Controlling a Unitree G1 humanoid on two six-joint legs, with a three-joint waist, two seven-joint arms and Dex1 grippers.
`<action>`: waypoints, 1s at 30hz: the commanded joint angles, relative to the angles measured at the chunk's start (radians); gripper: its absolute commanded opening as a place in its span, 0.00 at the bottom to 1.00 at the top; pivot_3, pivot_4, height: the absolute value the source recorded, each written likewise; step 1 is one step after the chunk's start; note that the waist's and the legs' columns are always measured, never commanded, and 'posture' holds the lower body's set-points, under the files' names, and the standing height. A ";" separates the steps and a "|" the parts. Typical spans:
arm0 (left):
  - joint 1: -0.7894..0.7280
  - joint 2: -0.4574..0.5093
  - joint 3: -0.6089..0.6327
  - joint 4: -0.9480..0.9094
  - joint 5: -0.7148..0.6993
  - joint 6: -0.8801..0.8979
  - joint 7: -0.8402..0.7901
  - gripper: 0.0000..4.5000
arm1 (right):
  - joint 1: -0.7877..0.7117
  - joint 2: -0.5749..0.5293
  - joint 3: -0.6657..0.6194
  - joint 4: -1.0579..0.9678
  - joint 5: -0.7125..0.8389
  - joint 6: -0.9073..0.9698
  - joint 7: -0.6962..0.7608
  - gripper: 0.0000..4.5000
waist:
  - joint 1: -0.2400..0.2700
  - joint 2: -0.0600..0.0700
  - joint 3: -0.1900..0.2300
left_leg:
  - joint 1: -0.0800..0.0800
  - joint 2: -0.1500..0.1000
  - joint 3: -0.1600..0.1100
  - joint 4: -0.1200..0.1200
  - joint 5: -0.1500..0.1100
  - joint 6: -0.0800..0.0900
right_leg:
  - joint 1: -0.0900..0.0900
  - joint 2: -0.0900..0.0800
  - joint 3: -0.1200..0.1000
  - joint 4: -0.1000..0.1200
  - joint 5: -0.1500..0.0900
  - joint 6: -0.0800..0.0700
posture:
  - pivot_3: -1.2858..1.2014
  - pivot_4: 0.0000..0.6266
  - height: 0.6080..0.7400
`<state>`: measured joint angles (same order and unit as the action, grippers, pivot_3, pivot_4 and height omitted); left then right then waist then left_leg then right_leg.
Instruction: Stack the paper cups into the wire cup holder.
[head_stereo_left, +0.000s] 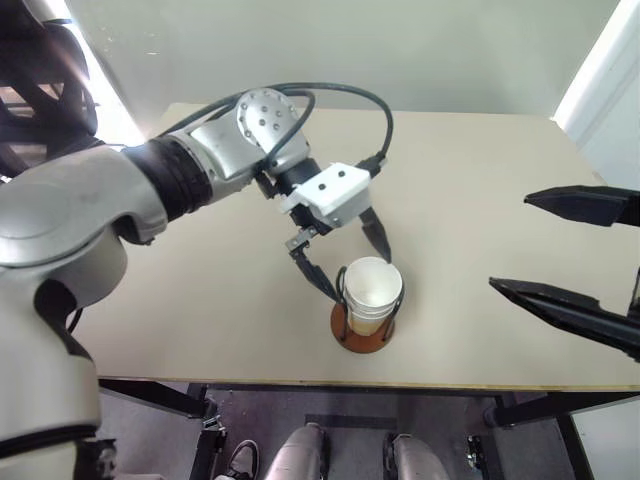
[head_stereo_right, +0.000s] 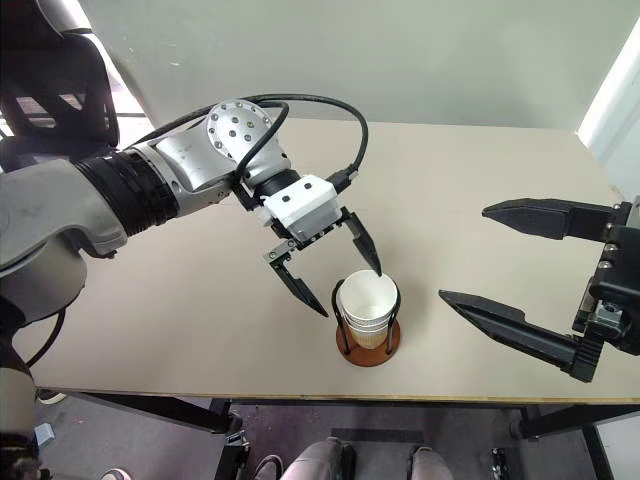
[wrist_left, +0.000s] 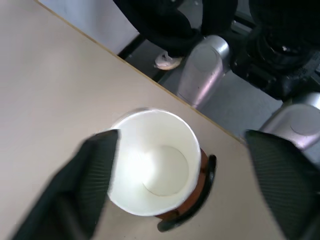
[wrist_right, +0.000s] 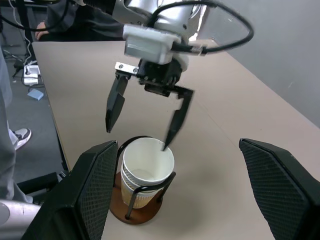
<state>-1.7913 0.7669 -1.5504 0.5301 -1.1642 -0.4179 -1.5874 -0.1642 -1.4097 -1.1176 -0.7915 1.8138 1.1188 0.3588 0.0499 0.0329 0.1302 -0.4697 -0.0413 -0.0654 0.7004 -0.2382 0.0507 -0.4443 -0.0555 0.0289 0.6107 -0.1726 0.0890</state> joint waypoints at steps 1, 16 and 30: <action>0.030 0.014 0.203 0.052 -0.056 0.109 -0.027 0.99 | 0.000 0.005 0.011 0.022 -0.054 -0.023 0.046 0.89 | 0.000 0.000 0.000 | 0.000 0.000 0.000 0.000 0.000 0.000 | 0.000 0.000 0.000 0.000 0.000 0.000 | 0.52 0.24 1.00; 0.555 0.309 0.918 0.153 0.201 0.523 -0.027 0.99 | 0.190 0.198 0.119 0.147 -0.582 -0.112 0.463 0.89 | -0.022 0.004 -0.002 | 0.001 0.002 -0.002 0.000 0.005 -0.002 | -0.001 0.003 0.001 0.002 -0.001 -0.005 | 0.52 0.24 1.00; 0.983 0.386 1.439 -0.134 0.369 0.758 0.048 0.99 | 0.106 0.185 0.335 0.289 -0.734 -0.233 0.609 0.89 | -0.025 0.003 -0.002 | 0.005 0.001 -0.004 -0.002 0.016 -0.005 | 0.000 0.005 0.001 0.003 0.002 -0.024 | 0.52 0.24 1.00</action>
<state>-0.8112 1.1366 -0.1766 0.4354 -0.8144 0.3220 -1.5440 -0.0383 -1.2050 -0.7871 -0.5081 1.0924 0.9097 0.9489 0.0252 0.0362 0.1283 -0.4648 -0.0402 -0.0698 0.6984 -0.2225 0.0459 -0.4445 -0.0502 0.0304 0.6146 -0.1697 0.0645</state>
